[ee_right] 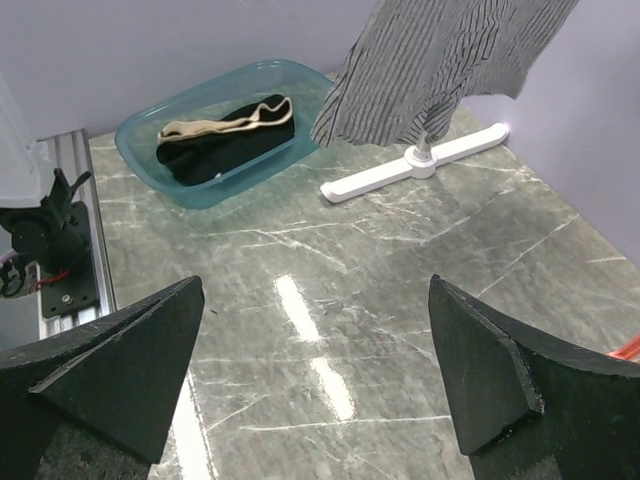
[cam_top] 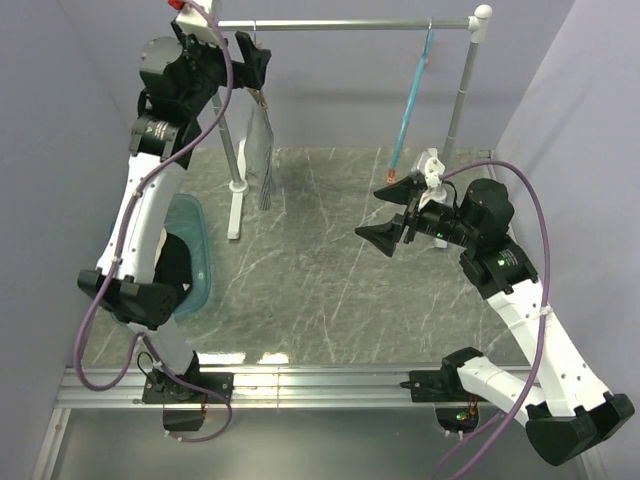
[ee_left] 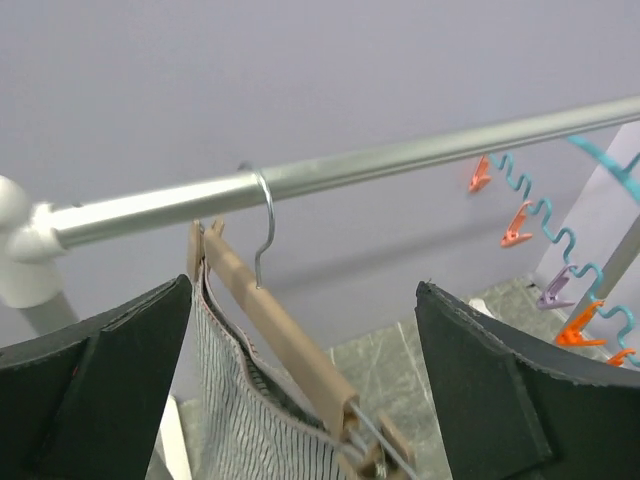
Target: Clip the underwear to the hanger
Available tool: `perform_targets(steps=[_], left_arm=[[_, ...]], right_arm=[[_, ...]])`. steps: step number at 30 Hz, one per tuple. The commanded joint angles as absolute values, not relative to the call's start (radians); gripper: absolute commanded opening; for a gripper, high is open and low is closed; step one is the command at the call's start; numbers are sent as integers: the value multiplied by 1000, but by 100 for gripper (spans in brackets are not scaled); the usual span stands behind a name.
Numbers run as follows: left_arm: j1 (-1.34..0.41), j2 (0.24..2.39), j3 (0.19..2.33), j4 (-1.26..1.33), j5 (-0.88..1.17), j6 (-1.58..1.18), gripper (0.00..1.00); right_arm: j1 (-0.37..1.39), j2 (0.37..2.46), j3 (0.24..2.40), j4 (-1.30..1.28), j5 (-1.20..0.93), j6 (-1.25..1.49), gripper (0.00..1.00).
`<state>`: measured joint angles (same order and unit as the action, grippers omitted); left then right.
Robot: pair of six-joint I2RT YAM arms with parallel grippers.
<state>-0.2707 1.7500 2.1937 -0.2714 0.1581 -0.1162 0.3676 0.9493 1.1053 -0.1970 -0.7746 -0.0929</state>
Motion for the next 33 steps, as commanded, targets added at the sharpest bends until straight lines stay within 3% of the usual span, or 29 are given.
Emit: perform_targets(steps=[1, 13, 22, 29, 33], left_arm=[[-268, 1642, 2169, -212, 153, -118, 99], [-267, 1402, 1895, -386, 195, -123, 99], [-216, 1258, 1459, -521, 284, -12, 99], [-216, 1240, 1100, -442, 146, -86, 99], [-216, 1197, 1002, -387, 138, -83, 99]], right_arm=[[364, 919, 1091, -179, -755, -78, 100], [345, 893, 1036, -209, -672, -43, 100], [259, 925, 899, -233, -594, 72, 100], [181, 980, 804, -265, -516, 9, 100], [176, 951, 718, -239, -482, 9, 100]])
